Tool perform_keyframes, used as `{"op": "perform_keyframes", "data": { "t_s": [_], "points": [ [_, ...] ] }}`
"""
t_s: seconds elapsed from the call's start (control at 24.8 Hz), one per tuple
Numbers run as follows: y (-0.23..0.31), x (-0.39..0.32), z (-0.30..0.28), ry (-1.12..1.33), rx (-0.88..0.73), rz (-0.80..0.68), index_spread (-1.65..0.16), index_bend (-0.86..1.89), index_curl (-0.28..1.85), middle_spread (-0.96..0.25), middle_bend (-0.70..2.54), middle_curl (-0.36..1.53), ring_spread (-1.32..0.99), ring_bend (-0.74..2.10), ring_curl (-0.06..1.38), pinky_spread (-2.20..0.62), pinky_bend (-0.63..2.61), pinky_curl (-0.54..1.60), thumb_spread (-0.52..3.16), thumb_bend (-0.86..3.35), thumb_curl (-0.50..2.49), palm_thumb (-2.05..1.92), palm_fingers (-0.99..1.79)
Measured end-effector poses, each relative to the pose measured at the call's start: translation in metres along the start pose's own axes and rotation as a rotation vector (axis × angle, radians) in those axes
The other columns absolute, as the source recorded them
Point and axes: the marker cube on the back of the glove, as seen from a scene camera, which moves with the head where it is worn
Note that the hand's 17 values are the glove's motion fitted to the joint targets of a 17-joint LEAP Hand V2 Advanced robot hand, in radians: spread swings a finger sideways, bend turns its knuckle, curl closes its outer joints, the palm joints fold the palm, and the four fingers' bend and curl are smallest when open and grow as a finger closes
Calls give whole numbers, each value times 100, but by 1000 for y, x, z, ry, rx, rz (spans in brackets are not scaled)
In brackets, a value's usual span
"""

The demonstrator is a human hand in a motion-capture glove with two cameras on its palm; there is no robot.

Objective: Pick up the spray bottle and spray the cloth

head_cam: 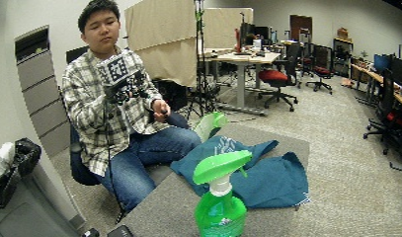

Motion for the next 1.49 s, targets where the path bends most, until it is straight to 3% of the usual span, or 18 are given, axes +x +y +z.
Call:
{"op": "perform_keyframes", "data": {
  "t_s": [0.28, 0.61, 1.01, 1.49],
  "points": [
    [1, -1, 0, 2, 4, -11, -21, 16, 11, 7, 19, 9, 15, 25, 8, 15, 43, 11, 77, 32, 17, 49, 14],
    [-1, 4, -2, 0, 5, -8, -25, 17, 16, 9, 19, 15, 19, 27, 12, 19, 46, 15, 102, 30, 24, 51, 11],
    [-37, 27, -1, -15, 77, 19, -27, 17, 21, 6, 23, 21, 19, 32, 16, 21, 42, 15, 112, 25, 31, 56, 17],
    [-130, 94, -6, -49, 171, 101, -28, 17, 26, 0, 24, 27, 16, 36, 21, 21, 37, 16, 107, 18, 38, 65, 23]
  ]
}}
